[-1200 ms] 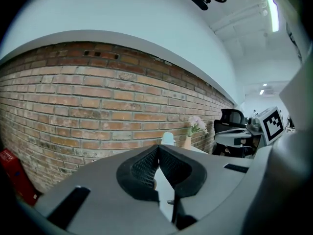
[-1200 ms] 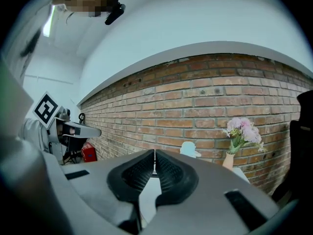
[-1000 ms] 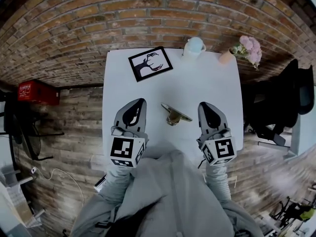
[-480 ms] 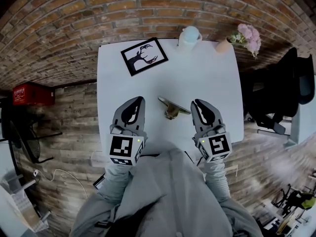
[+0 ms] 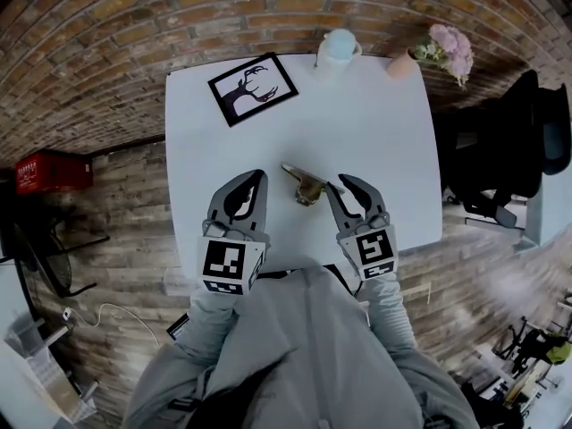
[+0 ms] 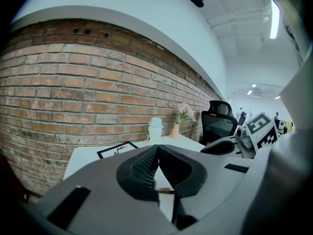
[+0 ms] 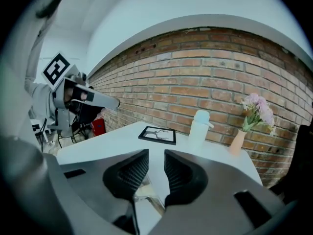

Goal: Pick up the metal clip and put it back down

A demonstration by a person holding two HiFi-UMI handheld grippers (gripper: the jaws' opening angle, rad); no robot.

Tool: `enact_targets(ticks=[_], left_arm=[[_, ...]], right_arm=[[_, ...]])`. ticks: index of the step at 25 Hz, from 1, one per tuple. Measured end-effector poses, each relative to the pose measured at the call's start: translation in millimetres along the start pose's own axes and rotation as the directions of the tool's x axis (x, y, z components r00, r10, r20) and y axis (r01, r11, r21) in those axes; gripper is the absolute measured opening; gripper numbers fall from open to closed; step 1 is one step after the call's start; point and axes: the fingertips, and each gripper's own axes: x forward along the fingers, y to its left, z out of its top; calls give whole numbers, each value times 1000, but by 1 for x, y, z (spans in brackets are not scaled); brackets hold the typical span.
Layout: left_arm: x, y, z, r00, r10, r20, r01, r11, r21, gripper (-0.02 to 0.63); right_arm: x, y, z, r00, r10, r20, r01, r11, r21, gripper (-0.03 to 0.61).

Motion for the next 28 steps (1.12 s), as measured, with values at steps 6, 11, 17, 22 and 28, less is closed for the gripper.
enact_targets(ticks=[6,11,17,22,28], left_arm=[[6,-4,-11,999,-18,-27,19,1000,5,26],[10,-4,-21,999,-20,-44,20,1000,0,26],[16,-5,-32,997,-24,-67,23,1000,-6,26],[18,-8,-44,996,-31,-88,30,999,-12,26],[19,-6,-56,993,-28,-114,26,1000,-17,26]], right_arm=[[16,21,-26,994,86,-70,-87,996,-7,149],[25,37,-42,986,130,-99,-132,991,-13,172],[38,51,-65,973,164,-161,-180,980,-90,186],[50,57,-84,962,160,-222,-203,961,-187,196],[64,58,-99,954,151,-259,-208,955,-209,196]])
